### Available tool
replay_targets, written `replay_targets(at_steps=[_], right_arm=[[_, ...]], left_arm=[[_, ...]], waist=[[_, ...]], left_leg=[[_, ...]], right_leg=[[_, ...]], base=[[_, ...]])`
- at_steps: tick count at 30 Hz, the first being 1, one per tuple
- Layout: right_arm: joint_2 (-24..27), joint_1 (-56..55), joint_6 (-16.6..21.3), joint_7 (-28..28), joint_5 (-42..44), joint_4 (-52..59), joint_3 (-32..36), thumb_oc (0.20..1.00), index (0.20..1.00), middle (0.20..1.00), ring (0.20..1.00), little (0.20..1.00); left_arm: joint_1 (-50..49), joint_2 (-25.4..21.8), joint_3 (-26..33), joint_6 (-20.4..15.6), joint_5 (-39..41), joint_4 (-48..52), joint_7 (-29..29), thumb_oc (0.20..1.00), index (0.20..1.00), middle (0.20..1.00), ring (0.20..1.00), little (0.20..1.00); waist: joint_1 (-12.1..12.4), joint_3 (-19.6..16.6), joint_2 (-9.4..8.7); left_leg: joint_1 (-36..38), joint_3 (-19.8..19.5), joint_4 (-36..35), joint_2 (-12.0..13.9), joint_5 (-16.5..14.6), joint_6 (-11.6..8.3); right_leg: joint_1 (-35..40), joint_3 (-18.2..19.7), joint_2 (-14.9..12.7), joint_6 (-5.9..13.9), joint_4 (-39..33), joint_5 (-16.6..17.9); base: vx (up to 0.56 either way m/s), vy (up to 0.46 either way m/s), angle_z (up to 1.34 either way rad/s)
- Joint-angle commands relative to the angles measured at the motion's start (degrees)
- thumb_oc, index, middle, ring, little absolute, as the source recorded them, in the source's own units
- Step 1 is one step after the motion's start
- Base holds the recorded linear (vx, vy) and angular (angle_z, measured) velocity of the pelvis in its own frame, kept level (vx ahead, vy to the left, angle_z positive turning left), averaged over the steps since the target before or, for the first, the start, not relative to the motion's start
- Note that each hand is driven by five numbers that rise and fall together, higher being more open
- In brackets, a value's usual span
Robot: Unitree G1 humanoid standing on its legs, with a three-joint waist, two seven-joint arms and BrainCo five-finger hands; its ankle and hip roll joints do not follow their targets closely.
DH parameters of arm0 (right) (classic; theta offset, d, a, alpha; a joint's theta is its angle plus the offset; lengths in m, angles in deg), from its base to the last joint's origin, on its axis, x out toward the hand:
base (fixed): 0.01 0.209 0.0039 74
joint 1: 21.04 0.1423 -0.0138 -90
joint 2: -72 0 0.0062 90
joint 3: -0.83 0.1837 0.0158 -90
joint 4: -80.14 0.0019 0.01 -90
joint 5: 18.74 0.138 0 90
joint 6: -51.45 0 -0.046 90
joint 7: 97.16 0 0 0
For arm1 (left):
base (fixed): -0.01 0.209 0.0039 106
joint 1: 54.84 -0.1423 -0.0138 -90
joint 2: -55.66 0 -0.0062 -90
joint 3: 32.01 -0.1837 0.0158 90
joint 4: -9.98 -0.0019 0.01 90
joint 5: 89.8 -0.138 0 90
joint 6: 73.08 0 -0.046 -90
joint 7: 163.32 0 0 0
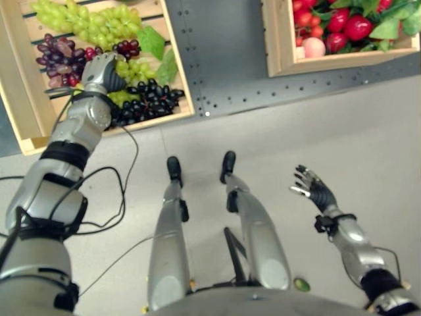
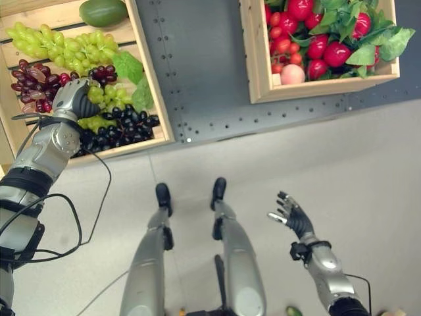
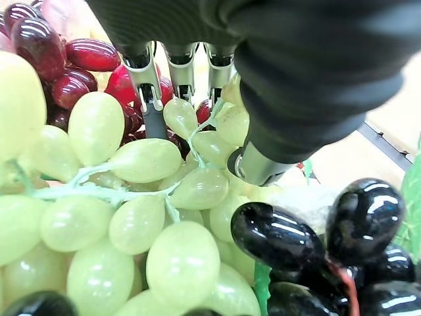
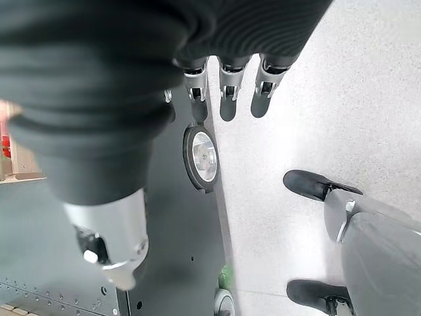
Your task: Pick up the fruits from the basket on one side to the basket on the other side
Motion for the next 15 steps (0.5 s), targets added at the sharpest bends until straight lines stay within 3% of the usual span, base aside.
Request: replay_targets(at_steps=[1, 5, 9, 12, 15], right_arm=[[2.6, -1.7, 2.8, -0.2, 1.1, 3.6, 0.1, 1.0, 1.0, 1.0, 1.0, 1.0], [2.2, -2.1, 3.0, -0.4, 1.0, 3.5, 0.3, 1.0, 1.0, 1.0, 1.0, 1.0], [1.8, -3.5, 3.5, -0.6, 0.5, 4.0, 1.6, 1.0, 1.0, 1.0, 1.0, 1.0], [1.6, -5.4, 3.7, -0.2, -0.3, 4.6, 3.7, 1.0, 1.0, 1.0, 1.0, 1.0], [1.6, -6.4, 3.8, 0.1, -0.8, 4.9, 4.9, 1.0, 1.0, 1.0, 1.0, 1.0]], left_arm=[[-8.1, 6.1, -4.4, 1.8, -1.5, -8.4, -5.7, 0.2, 0.2, 0.2, 0.2, 0.2], [-9.5, 5.5, -2.7, 0.9, 1.1, -3.5, -4.9, 0.2, 0.2, 0.2, 0.2, 0.2], [-15.0, 2.3, 1.2, -0.6, 3.5, 8.4, -4.6, 0.2, 0.2, 0.2, 0.2, 0.2], [-24.5, -2.7, 7.8, -2.2, 3.2, 21.9, -4.6, 0.2, 0.2, 0.2, 0.2, 0.2], [-30.8, -4.8, 12.6, -3.0, 3.1, 28.1, -5.4, 0.2, 0.2, 0.2, 0.2, 0.2]], waist=[[-1.5, 1.4, -2.35], [-1.1, 1.5, -2.08], [-0.1, 2.0, -1.12], [1.4, 2.4, 0.14], [2.2, 2.5, 0.91]], left_leg=[[-0.6, 0.1, 6.3, -2.1, -8.8, 2.86], [-0.2, 0.1, 5.9, -2.2, -8.8, 2.9], [0.5, 0.1, 5.3, -2.6, -8.6, 2.86], [1.3, -0.1, 4.3, -2.9, -8.4, 2.75], [2.0, -0.2, 3.7, -3.1, -8.3, 2.67]], right_leg=[[0.7, -1.6, 1.2, 4.7, -0.4, -0.5], [0.9, -1.6, 1.1, 4.79, -0.4, -0.5], [1.4, -1.7, 0.9, 4.82, -0.7, -0.6], [2.0, -1.8, 0.8, 4.88, -1.0, -0.8], [2.4, -1.8, 0.8, 4.9, -1.1, -0.9]], base=[[0.0, 0.0, 0.0], [0.0, 0.0, 0.0], [0.0, 0.0, 0.0], [0.0, 0.0, 0.0], [0.0, 0.0, 0.0]])
